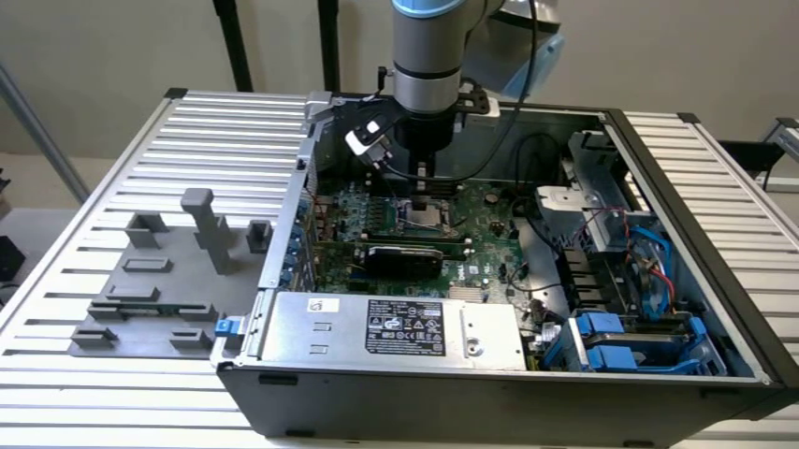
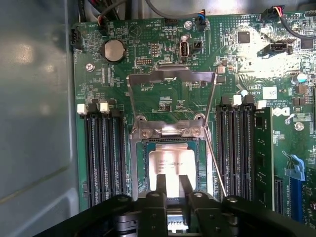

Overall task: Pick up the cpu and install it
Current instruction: 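Place the cpu into insertion slot, then close the cpu cover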

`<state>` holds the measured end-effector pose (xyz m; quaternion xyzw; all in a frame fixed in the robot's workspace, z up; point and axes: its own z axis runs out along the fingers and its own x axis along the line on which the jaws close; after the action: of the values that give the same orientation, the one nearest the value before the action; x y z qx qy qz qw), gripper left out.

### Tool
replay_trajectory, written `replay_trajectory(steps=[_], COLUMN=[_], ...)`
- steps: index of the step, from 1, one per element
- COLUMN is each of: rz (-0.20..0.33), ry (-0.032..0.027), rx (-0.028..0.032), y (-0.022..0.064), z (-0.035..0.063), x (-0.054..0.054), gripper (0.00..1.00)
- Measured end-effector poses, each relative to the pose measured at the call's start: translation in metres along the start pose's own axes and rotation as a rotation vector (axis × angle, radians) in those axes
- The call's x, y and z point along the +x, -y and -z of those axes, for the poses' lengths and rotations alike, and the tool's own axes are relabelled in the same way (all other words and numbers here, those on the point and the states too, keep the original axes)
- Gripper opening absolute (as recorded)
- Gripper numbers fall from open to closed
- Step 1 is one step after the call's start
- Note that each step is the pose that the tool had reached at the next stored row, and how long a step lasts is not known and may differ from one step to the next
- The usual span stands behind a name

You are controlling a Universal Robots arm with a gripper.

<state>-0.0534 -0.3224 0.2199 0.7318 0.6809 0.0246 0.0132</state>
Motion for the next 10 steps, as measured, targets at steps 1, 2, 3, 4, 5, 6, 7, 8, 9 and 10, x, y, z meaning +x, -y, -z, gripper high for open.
replay_trajectory(steps=[1, 2, 3, 4, 5, 6, 7, 8, 9, 10], rz=[0.0, 0.0, 0.0, 0.0, 0.0, 0.0, 0.0, 0.0, 0.0, 0.0], ry=[0.0, 0.0, 0.0, 0.0, 0.0, 0.0, 0.0001, 0.0, 0.0, 0.0], rx=[0.0002, 0.0003, 0.0003, 0.0003, 0.0004, 0.0003, 0.0004, 0.0003, 0.0003, 0.0003], y=[0.0, 0.0, 0.0, 0.0, 0.0, 0.0, 0.0, 0.0, 0.0, 0.0], z=[0.0, 0.0, 0.0, 0.0, 0.0, 0.0, 0.0, 0.0, 0.0, 0.0], x=[-0.0001, -0.0001, -0.0001, -0.0001, -0.0001, -0.0001, -0.0001, -0.0001, -0.0001, -0.0001], gripper=[0.24, 0.18, 0.13, 0.11, 0.11, 0.11, 0.11, 0.11, 0.11, 0.11])
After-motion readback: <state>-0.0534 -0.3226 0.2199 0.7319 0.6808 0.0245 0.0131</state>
